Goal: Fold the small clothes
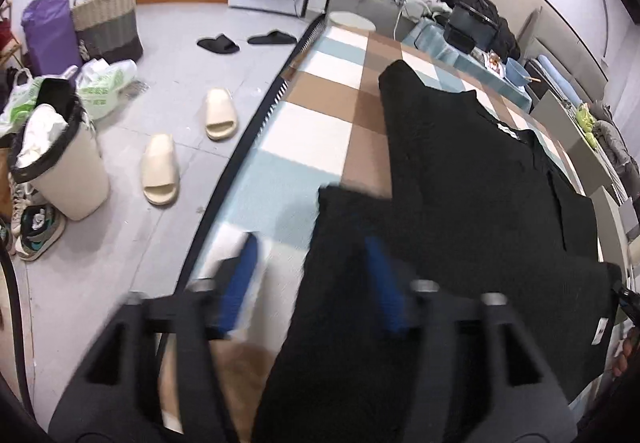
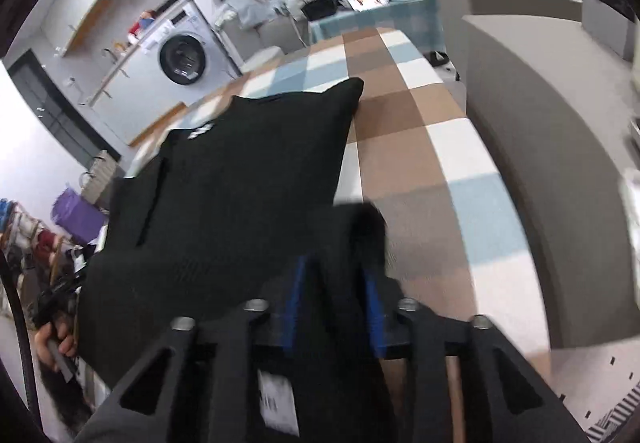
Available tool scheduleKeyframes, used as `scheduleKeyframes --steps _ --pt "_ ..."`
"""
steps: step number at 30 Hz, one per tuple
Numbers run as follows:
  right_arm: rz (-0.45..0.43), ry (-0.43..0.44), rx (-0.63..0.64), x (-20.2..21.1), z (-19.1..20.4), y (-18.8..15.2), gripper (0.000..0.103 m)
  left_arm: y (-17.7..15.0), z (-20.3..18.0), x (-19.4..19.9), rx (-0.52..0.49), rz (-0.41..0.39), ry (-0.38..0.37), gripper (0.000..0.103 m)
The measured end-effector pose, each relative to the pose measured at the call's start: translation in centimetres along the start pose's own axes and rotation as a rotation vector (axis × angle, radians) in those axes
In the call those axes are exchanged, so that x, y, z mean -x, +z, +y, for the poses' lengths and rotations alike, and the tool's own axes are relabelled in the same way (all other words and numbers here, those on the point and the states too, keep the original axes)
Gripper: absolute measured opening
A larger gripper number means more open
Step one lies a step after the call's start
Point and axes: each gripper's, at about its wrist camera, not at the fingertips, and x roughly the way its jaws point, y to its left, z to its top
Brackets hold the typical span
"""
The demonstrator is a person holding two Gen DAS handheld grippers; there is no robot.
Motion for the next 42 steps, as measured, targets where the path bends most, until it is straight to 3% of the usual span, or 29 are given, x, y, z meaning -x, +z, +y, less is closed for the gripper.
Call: scheduleKeyframes --steps 3,5,6,7,8,10,13,21,26,30,32,34,36,41,42 --pt "0.013 0.064 0.009 -0.1 -0.6 -0.8 0.061 -0.3 -0.4 -0.3 -0.015 0.007 -0.075 0.062" --pt "0.029 0.093 0.012 -1.3 -0.3 -0.5 0.060 -0.4 -1.2 -0.7 -0.036 0.016 -0.083 0.062" --pt "0.035 0.108 0.020 -2.1 0.1 -0.3 0.054 -0.4 -1.8 -1.0 -0.048 0.025 -0.086 0.055" --pt "0.042 0.109 0.032 -2.3 0.6 -0.3 0.040 -0.3 -2.3 -1.6 -0.056 0.037 -0.093 0.044" --pt "0.054 0.094 0.053 -3.0 1.2 -0.2 0.037 -0.3 -2.8 -2.0 -0.062 0.038 -0.089 0.038" --pt "0.056 0.088 0.098 -3.3 2.3 -0.3 0.029 -0.3 -3.4 -2.3 -0.092 0.035 -0.069 0.012" --pt "0.081 0.073 0.127 -4.1 2.7 -0.3 0.024 -0.6 -3.7 -2.2 -0.123 0.038 -0.047 0.009" --pt "0.106 0.080 0.159 -2.7 2.7 -2.3 0.022 -4.0 -3.6 0.5 -0.182 0.035 -0.028 0.009" --pt "0.113 0.069 0.167 -1.7 2.6 -3.2 0.022 -5.1 -2.5 2.2 -0.158 0.034 -0.025 0.009" --pt "0.077 0.076 0.125 -0.2 1.5 -3.5 0.029 -5.0 -0.4 4.4 -0.072 -0.009 -0.054 0.010" --pt "0.053 0.083 0.117 1.1 1.0 -4.0 0.035 -5.3 0.4 5.7 -0.048 -0.029 -0.059 0.019" --pt "0.038 0.089 0.092 2.2 0.1 -4.7 0.040 -5.7 1.0 6.8 -0.045 -0.041 -0.065 0.045" --pt "0.040 0.099 0.076 2.8 -0.5 -5.5 0.040 -6.3 1.2 7.8 -0.044 -0.048 -0.076 0.058" --pt "0.028 0.112 0.064 2.8 -0.5 -6.3 0.040 -7.8 0.5 7.4 -0.071 0.012 -0.082 0.058" --pt "0.026 0.115 0.065 2.7 -0.3 -6.3 0.040 -8.0 0.4 7.3 -0.074 0.015 -0.090 0.050"
